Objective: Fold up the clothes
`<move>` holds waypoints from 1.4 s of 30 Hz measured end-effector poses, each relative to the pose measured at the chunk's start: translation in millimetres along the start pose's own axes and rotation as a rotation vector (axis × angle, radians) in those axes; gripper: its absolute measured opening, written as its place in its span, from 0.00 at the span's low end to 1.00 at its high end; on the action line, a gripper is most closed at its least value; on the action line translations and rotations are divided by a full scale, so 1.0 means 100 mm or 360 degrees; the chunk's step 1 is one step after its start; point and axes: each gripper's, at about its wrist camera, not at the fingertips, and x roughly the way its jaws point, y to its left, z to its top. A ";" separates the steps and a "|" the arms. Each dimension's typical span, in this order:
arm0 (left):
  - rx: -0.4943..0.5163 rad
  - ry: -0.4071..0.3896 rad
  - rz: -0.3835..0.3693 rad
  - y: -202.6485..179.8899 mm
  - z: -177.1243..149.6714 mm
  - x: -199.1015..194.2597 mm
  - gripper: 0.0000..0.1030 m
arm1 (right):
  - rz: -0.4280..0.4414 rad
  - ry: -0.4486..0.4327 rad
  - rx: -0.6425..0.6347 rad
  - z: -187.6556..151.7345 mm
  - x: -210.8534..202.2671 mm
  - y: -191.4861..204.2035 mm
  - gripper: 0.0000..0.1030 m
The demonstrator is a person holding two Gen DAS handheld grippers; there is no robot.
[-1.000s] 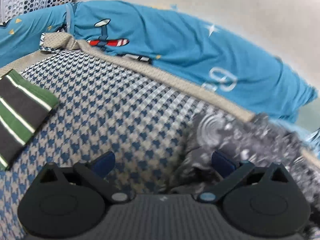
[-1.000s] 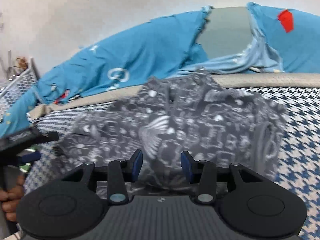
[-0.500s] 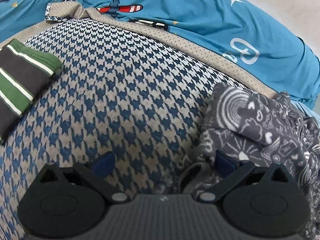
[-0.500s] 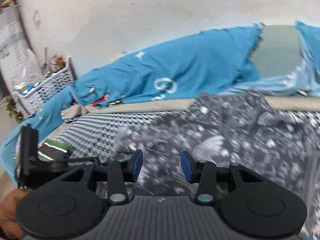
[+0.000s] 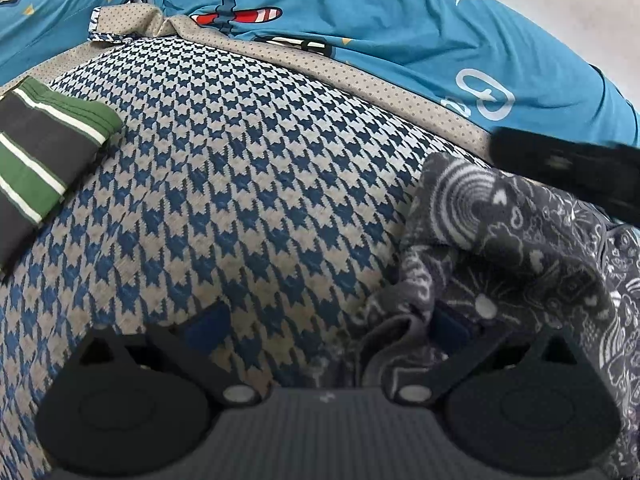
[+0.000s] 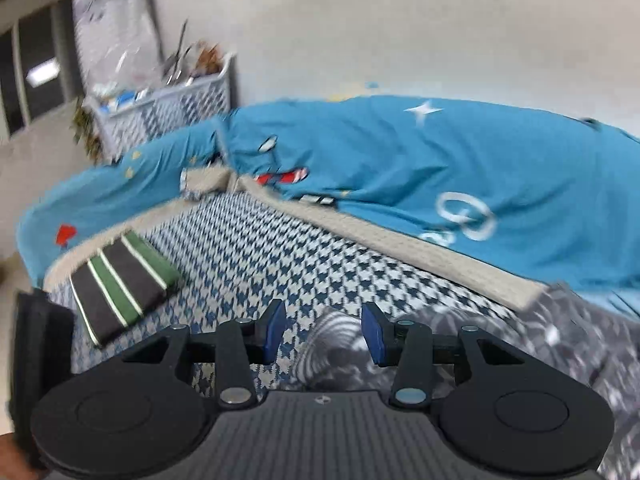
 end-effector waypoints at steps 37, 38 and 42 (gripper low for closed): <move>-0.0082 0.0015 0.0141 0.10 0.05 -0.05 1.00 | -0.0277 -0.0222 0.0350 0.31 0.21 -0.68 0.02; -0.0110 -0.0013 0.0135 0.12 0.06 -0.09 1.00 | -0.0279 -0.0210 0.0346 0.29 0.21 -0.71 0.02; -0.0147 -0.0198 0.0139 0.15 0.11 -0.29 1.00 | -0.0245 -0.0174 0.0392 0.17 0.15 -0.81 0.02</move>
